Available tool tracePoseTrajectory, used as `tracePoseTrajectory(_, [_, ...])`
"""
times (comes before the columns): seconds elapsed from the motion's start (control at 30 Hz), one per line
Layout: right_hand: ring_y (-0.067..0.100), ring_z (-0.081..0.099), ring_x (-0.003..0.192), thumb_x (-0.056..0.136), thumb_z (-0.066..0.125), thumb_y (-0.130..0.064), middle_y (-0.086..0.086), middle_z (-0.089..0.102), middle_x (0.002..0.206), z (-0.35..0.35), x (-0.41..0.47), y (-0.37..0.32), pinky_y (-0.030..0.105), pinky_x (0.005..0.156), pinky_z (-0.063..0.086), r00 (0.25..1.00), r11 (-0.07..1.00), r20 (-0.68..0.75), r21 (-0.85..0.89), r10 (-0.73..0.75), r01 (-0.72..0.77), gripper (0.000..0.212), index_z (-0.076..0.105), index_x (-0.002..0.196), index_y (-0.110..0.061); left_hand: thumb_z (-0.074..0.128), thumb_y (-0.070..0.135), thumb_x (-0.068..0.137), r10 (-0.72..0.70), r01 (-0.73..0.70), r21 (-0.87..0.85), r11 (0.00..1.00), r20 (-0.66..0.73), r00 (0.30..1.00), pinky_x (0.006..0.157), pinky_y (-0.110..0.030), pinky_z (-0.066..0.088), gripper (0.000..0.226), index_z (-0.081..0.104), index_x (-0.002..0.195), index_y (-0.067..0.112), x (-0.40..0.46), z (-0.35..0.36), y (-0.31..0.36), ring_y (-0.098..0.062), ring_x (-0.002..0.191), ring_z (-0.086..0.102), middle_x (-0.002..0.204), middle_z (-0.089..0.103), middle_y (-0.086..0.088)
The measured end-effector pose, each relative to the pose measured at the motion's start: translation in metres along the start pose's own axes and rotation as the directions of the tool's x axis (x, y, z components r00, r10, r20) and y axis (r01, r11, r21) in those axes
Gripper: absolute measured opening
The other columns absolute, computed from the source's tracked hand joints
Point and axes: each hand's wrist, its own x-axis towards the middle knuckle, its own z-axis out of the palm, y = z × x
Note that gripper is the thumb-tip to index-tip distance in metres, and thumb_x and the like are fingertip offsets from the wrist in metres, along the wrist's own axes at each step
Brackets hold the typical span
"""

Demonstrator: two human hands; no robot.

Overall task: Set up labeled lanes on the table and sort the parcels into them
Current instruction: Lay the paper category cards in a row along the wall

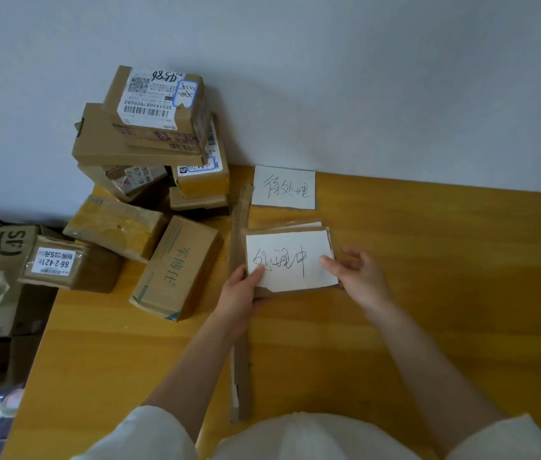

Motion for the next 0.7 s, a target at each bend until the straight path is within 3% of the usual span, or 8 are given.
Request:
tracePoseTrajectory(0.13, [0.017,0.069,0.090,0.073,0.085,-0.024,-0.002,0.068,0.102,-0.005,-0.024,0.009,0.032,0.072,0.057,0.998,0.997,-0.052,0.073,-0.019,0.023,0.050,0.059,0.116,-0.024,0.057,0.024,0.096,0.024,-0.026,0.038,0.999,0.063,0.998,0.085,-0.035,0.057,0.031,0.054,0.125,0.016,-0.017,0.003,-0.002,-0.022,0.107,0.065,0.118,0.068,-0.006])
tracePoseTrajectory(0.23, [0.017,0.068,0.089,0.074,0.085,-0.021,-0.002,0.069,0.099,-0.012,-0.037,0.014,0.034,0.078,0.057,0.995,0.994,-0.086,0.092,-0.054,0.062,0.042,0.061,0.108,-0.025,0.057,0.024,0.096,0.045,-0.051,0.055,0.997,0.113,0.993,0.081,-0.032,0.058,0.029,0.056,0.123,0.015,-0.029,0.003,-0.004,-0.020,0.104,0.066,0.117,0.068,-0.006])
tracePoseTrajectory(0.4, [0.015,0.067,0.084,0.077,0.082,-0.016,-0.002,0.069,0.097,-0.021,-0.051,0.021,0.026,0.071,0.054,0.992,0.979,-0.112,0.191,-0.054,0.075,0.038,0.063,0.110,-0.020,0.047,0.037,0.099,0.037,-0.047,0.068,0.997,0.142,0.989,0.083,-0.032,0.057,0.030,0.062,0.119,0.020,-0.040,0.001,-0.006,-0.019,0.108,0.064,0.113,0.071,-0.001])
tracePoseTrajectory(0.57, [0.005,0.065,0.074,0.087,0.072,-0.013,-0.003,0.069,0.092,-0.033,-0.055,0.027,0.012,0.049,0.047,0.992,0.963,-0.120,0.256,-0.050,0.079,0.026,0.061,0.111,-0.014,0.053,0.031,0.097,0.060,-0.080,0.122,0.989,0.160,0.985,0.074,-0.026,0.055,0.031,0.062,0.121,0.015,-0.047,0.004,-0.011,-0.019,0.100,0.067,0.110,0.073,-0.005])
tracePoseTrajectory(0.7, [0.006,0.066,0.079,0.089,0.070,-0.021,0.001,0.071,0.101,-0.046,-0.052,0.033,0.014,0.052,0.051,0.992,0.957,-0.121,0.285,-0.025,0.059,0.029,0.063,0.115,-0.009,0.056,0.029,0.096,0.073,-0.090,0.111,0.990,0.151,0.986,0.079,-0.028,0.054,0.031,0.062,0.123,0.017,-0.045,0.015,-0.015,-0.019,0.105,0.066,0.111,0.073,-0.002])
